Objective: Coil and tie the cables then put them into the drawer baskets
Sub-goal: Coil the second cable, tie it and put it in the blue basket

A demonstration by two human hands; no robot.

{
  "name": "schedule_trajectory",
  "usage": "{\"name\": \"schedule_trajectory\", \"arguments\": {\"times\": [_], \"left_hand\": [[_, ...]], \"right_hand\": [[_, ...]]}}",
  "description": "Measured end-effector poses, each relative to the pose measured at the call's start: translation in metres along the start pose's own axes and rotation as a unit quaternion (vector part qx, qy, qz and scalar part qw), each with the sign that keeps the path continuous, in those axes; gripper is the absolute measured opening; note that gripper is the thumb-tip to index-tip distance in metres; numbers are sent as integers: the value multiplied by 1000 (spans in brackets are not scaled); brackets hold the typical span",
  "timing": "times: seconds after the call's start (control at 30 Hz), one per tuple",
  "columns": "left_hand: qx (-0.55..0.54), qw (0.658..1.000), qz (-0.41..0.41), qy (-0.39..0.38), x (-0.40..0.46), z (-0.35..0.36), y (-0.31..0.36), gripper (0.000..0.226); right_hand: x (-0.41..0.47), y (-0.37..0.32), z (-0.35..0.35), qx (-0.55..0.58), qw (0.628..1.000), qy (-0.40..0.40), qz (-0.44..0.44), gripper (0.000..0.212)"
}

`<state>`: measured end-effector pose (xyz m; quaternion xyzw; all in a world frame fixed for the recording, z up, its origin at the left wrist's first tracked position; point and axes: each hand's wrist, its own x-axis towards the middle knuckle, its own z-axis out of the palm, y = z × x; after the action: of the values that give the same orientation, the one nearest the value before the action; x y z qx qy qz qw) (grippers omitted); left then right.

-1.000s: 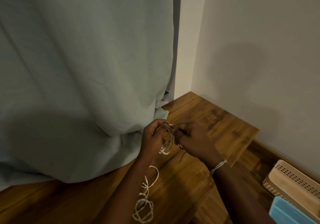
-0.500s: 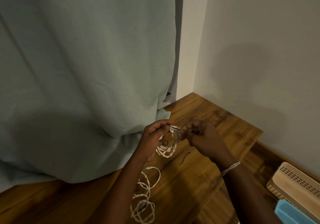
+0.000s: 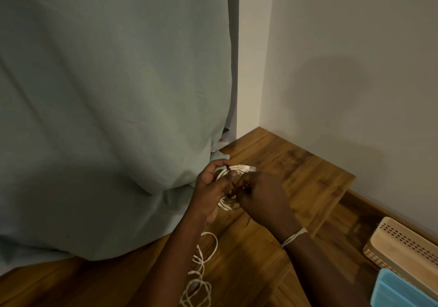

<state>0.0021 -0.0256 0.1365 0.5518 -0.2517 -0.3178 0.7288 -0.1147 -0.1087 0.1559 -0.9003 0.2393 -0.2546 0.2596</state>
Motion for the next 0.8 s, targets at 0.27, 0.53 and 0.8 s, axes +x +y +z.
{"name": "schedule_trajectory", "arguments": {"times": [0.27, 0.53, 0.8], "left_hand": [[97, 994, 45, -9, -3, 4, 3, 30], [61, 996, 58, 1, -6, -10, 17, 30], [154, 981, 93, -67, -13, 2, 13, 29]], "right_hand": [[-1, 5, -4, -12, 999, 32, 33, 9], [5, 41, -59, 317, 934, -102, 126, 3], [34, 41, -40, 506, 841, -76, 177, 27]]}}
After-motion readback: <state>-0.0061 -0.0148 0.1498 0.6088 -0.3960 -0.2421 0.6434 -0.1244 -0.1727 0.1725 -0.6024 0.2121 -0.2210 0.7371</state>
